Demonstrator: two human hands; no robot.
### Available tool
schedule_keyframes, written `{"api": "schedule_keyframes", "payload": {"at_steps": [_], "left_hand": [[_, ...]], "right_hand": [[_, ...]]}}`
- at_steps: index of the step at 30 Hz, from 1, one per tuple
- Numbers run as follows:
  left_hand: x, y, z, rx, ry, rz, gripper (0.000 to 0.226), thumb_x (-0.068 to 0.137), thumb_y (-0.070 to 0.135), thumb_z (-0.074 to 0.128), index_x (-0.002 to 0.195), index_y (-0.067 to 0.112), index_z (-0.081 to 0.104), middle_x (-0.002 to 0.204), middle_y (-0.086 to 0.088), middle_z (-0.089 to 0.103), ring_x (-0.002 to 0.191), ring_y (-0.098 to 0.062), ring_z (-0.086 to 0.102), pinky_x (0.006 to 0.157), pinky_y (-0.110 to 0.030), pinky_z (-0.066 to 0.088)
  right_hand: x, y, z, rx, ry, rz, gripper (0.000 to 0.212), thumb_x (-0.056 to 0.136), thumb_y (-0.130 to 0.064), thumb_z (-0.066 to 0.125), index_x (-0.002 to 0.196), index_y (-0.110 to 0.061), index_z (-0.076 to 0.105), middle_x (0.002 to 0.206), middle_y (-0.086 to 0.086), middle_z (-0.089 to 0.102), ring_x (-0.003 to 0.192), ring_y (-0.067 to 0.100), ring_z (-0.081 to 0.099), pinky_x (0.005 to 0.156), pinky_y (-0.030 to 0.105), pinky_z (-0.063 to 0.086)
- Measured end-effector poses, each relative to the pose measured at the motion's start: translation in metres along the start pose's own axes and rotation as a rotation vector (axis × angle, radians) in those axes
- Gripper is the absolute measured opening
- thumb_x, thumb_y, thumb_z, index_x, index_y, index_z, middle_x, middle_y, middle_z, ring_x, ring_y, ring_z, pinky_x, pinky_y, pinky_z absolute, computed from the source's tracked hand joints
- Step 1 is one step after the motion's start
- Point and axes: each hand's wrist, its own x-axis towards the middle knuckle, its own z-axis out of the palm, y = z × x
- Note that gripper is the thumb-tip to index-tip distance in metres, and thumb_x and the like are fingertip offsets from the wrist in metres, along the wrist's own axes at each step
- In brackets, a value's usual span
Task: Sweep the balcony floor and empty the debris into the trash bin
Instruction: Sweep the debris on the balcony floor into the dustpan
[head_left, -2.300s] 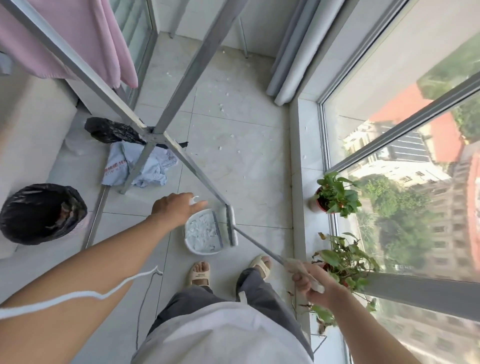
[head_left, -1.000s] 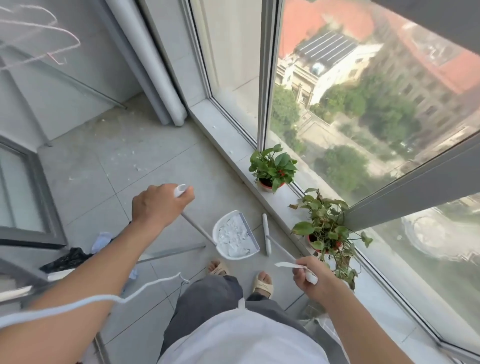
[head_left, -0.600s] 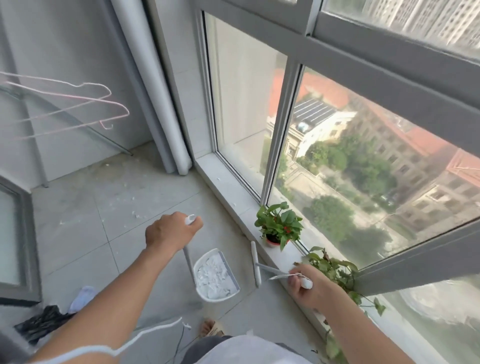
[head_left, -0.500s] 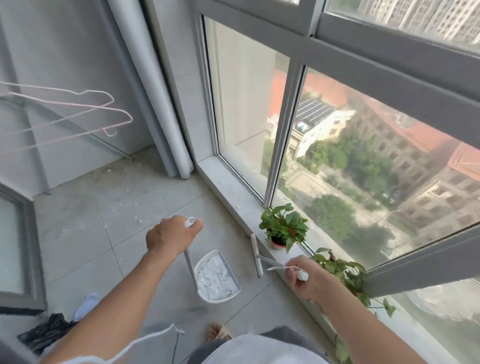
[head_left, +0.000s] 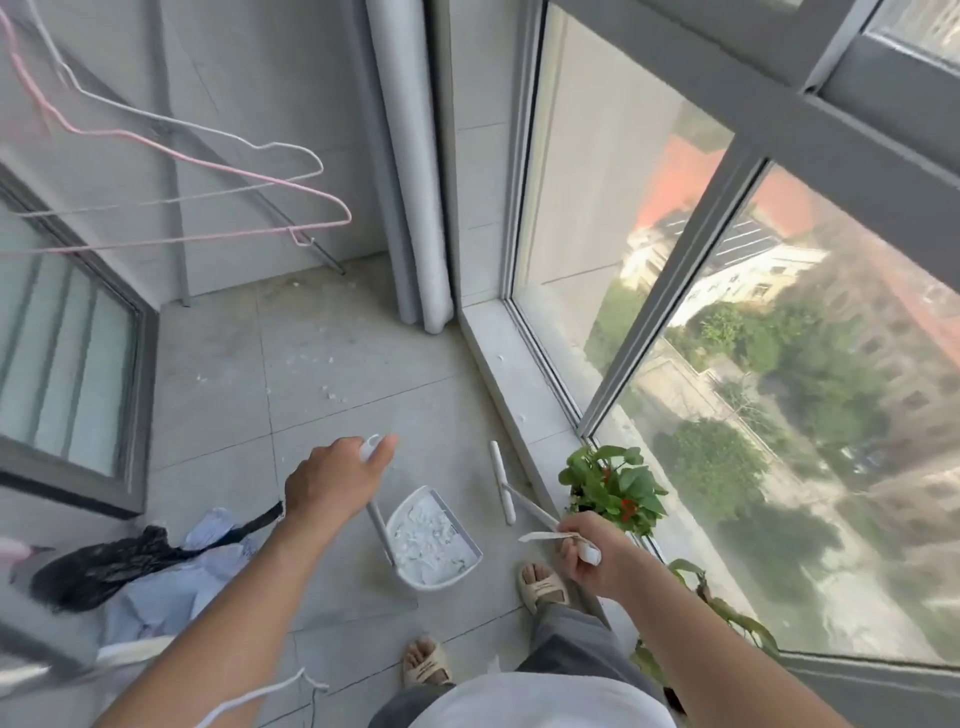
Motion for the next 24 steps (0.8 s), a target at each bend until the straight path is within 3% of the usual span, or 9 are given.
{"api": "schedule_keyframes", "payload": {"at_steps": [4, 9, 12, 14, 17, 18, 20, 22, 24], "left_hand": [[-0.001, 0.006, 0.011, -0.016, 0.015, -0.124, 0.062, 0.091, 0.070, 0.027, 0.085, 0.020, 0.062, 0.084, -0.008, 0.065, 0.085, -0.033, 0.058, 0.075, -0.036, 0.050], [-0.020, 0.026, 0.041, -0.015, 0.024, -0.263, 0.064, 0.090, 0.072, 0.027, 0.103, 0.021, 0.064, 0.100, -0.011, 0.069, 0.095, -0.034, 0.061, 0.075, -0.036, 0.048], [-0.040, 0.031, 0.058, -0.047, 0.049, -0.353, 0.068, 0.089, 0.075, 0.029, 0.113, 0.021, 0.063, 0.103, -0.014, 0.069, 0.099, -0.038, 0.062, 0.078, -0.039, 0.049], [-0.057, 0.034, 0.067, -0.068, 0.070, -0.405, 0.068, 0.088, 0.075, 0.029, 0.108, 0.019, 0.063, 0.102, -0.016, 0.069, 0.098, -0.039, 0.063, 0.078, -0.040, 0.050], [-0.080, 0.039, 0.077, -0.084, 0.084, -0.484, 0.071, 0.087, 0.075, 0.025, 0.106, 0.019, 0.063, 0.097, -0.015, 0.069, 0.094, -0.038, 0.063, 0.075, -0.039, 0.049], [-0.086, 0.042, 0.078, -0.068, 0.083, -0.484, 0.072, 0.086, 0.075, 0.023, 0.106, 0.018, 0.063, 0.095, -0.015, 0.069, 0.092, -0.037, 0.063, 0.073, -0.039, 0.048], [-0.099, 0.048, 0.081, -0.046, 0.061, -0.519, 0.069, 0.087, 0.073, 0.025, 0.107, 0.018, 0.062, 0.093, -0.015, 0.068, 0.091, -0.038, 0.062, 0.072, -0.038, 0.047], [-0.111, 0.052, 0.084, -0.029, 0.046, -0.558, 0.063, 0.091, 0.071, 0.030, 0.111, 0.020, 0.061, 0.094, -0.016, 0.068, 0.093, -0.038, 0.062, 0.074, -0.038, 0.047], [-0.123, 0.054, 0.085, -0.018, 0.049, -0.575, 0.061, 0.091, 0.071, 0.030, 0.110, 0.022, 0.060, 0.094, -0.014, 0.069, 0.093, -0.037, 0.063, 0.074, -0.037, 0.048]], "right_hand": [[0.013, -0.042, -0.004, -0.203, -0.003, 0.016, 0.003, 0.088, 0.000, 0.051, 0.087, 0.000, 0.054, 0.061, 0.011, 0.051, 0.037, 0.012, 0.051, 0.034, 0.016, 0.042], [0.027, -0.098, -0.014, -0.649, -0.031, -0.079, 0.008, 0.088, 0.010, 0.051, 0.087, 0.005, 0.057, 0.081, 0.015, 0.057, 0.056, 0.015, 0.061, 0.051, 0.023, 0.052], [0.040, -0.124, -0.016, -0.783, -0.061, -0.067, 0.016, 0.093, 0.003, 0.046, 0.078, 0.002, 0.052, 0.053, 0.013, 0.060, 0.040, 0.016, 0.057, 0.043, 0.024, 0.048], [0.048, -0.136, -0.011, -0.901, -0.073, -0.071, 0.025, 0.093, 0.002, 0.041, 0.070, -0.002, 0.049, 0.040, 0.004, 0.055, 0.037, 0.013, 0.056, 0.050, 0.027, 0.047], [0.061, -0.151, 0.007, -0.905, -0.063, -0.158, 0.017, 0.087, 0.002, 0.050, 0.075, -0.009, 0.055, 0.064, 0.002, 0.065, 0.074, 0.020, 0.070, 0.064, 0.029, 0.056], [0.068, -0.157, 0.013, -0.896, -0.010, -0.102, 0.018, 0.082, 0.000, 0.050, 0.071, -0.014, 0.055, 0.068, -0.002, 0.063, 0.077, 0.019, 0.070, 0.068, 0.025, 0.054], [0.077, -0.159, 0.013, -1.219, 0.036, -0.169, 0.022, 0.074, -0.003, 0.048, 0.061, -0.020, 0.050, 0.059, -0.008, 0.057, 0.069, 0.015, 0.066, 0.063, 0.020, 0.047], [0.077, -0.160, 0.026, -1.081, -0.059, -0.092, 0.022, 0.079, -0.001, 0.050, 0.064, -0.018, 0.051, 0.048, -0.007, 0.058, 0.068, 0.020, 0.068, 0.060, 0.020, 0.050], [0.075, -0.159, 0.033, -1.080, -0.061, -0.167, 0.015, 0.089, 0.004, 0.051, 0.078, -0.006, 0.053, 0.048, 0.005, 0.062, 0.056, 0.023, 0.067, 0.047, 0.025, 0.053]]}}
